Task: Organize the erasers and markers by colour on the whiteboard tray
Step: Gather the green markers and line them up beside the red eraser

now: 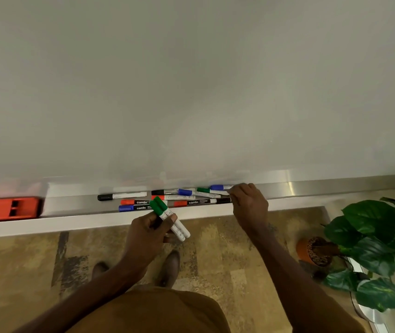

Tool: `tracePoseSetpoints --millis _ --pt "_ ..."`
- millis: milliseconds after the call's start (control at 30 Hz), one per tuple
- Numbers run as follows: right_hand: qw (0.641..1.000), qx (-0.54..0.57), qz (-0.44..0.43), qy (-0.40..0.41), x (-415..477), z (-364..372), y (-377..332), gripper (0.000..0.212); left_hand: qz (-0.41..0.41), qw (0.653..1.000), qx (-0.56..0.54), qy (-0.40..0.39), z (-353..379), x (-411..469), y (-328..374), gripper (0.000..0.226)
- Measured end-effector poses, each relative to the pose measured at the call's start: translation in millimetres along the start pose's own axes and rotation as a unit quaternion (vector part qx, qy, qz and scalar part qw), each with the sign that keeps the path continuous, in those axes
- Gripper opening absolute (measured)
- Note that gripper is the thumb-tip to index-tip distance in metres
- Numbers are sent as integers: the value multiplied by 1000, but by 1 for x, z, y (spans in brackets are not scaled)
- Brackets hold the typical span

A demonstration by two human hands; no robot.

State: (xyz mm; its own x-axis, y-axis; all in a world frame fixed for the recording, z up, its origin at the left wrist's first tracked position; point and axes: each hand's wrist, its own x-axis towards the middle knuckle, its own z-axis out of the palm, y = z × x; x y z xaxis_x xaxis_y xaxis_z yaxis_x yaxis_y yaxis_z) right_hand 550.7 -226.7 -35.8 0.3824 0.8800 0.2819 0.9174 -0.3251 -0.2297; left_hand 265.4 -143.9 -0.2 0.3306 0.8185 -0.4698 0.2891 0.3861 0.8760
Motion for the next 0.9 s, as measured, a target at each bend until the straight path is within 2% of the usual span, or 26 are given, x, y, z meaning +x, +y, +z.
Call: tracePoseSetpoints --millis 133,300,600,900 --pt "996 -58 -63 -28 13 15 19 15 6 999 38 3 -2 -2 -7 6" --pt "991 -73 -109 -42 16 15 26 15 -11 998 66 9 -6 -3 -13 7" --pt "983 -107 -133 -68 17 17 30 21 -30 994 106 4 -13 -2 -27 13" --pt "962 -196 -121 -145 22 -4 41 42 -25 991 133 -8 -11 -2 -32 11"
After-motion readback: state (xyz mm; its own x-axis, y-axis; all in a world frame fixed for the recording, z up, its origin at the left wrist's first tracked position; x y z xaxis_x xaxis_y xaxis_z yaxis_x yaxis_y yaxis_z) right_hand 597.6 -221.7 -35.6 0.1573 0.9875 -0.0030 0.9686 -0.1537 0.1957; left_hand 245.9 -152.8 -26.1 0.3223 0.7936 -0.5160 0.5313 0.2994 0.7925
